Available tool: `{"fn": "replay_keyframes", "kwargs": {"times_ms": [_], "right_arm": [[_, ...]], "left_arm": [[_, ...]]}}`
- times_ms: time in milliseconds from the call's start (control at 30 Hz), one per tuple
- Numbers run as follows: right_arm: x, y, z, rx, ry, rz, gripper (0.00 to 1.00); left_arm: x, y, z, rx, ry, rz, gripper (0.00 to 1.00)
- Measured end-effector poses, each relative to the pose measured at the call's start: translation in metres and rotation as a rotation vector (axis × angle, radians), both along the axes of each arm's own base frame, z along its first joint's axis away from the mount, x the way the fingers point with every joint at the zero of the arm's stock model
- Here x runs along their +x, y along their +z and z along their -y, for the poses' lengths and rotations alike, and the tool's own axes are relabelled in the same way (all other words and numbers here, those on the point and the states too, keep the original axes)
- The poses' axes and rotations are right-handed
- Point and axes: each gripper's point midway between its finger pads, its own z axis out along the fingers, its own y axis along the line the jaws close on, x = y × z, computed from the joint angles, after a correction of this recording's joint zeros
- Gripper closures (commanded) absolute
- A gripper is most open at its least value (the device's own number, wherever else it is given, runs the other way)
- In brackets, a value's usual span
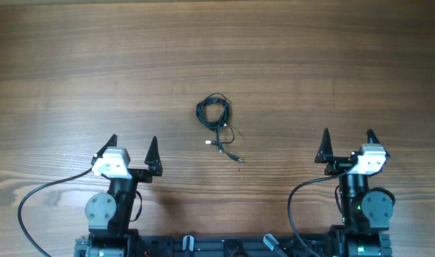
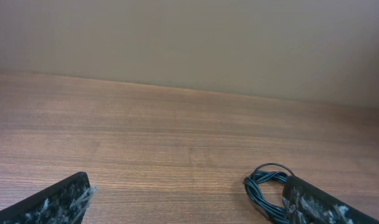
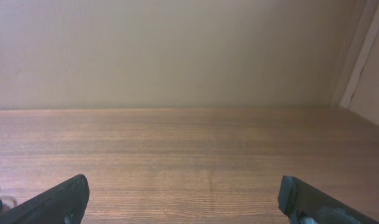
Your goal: Untangle cables
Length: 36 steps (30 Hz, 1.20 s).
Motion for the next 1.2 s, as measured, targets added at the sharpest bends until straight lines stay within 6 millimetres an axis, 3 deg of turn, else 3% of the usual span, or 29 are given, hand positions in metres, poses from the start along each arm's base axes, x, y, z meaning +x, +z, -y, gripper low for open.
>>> {"fn": "replay_keyframes", "kwargs": {"times_ms": [433, 533, 700, 800, 933, 1000, 1067, 1200], "right_arm": [[0.000, 0.000, 0.000, 0.000, 0.000, 0.000, 0.00], [0.000, 0.000, 0.000, 0.000, 0.000, 0.000, 0.00], [0.000, 0.000, 0.000, 0.000, 0.000, 0.000, 0.00], [0.000, 0.000, 0.000, 0.000, 0.000, 0.000, 0.00], [0.000, 0.000, 0.000, 0.000, 0.000, 0.000, 0.00], [0.000, 0.000, 0.000, 0.000, 0.000, 0.000, 0.00], [0.000, 0.000, 0.000, 0.000, 0.000, 0.000, 0.00], [0.000, 0.000, 0.000, 0.000, 0.000, 0.000, 0.00]], "left_arm": [[0.000, 0.001, -0.001, 0.011, 0.002, 0.007, 0.00], [0.001, 0.009, -0.008, 0.078, 0.044, 0.046, 0.00], [0.002, 0.002, -0.016, 0.127, 0.088, 0.019, 0.00], [0.002, 0.034, -0.017, 0.125, 0.102, 0.156, 0.00], [-0.023, 0.121, -0.003, 0.108, 0.034, 0.530, 0.00], [-0.039, 0.148, 0.003, 0.111, 0.005, 0.659, 0.00], [-0.052, 0.165, 0.009, 0.118, -0.023, 0.746, 0.00], [-0.062, 0.179, 0.019, 0.137, -0.080, 0.794, 0.00]]}}
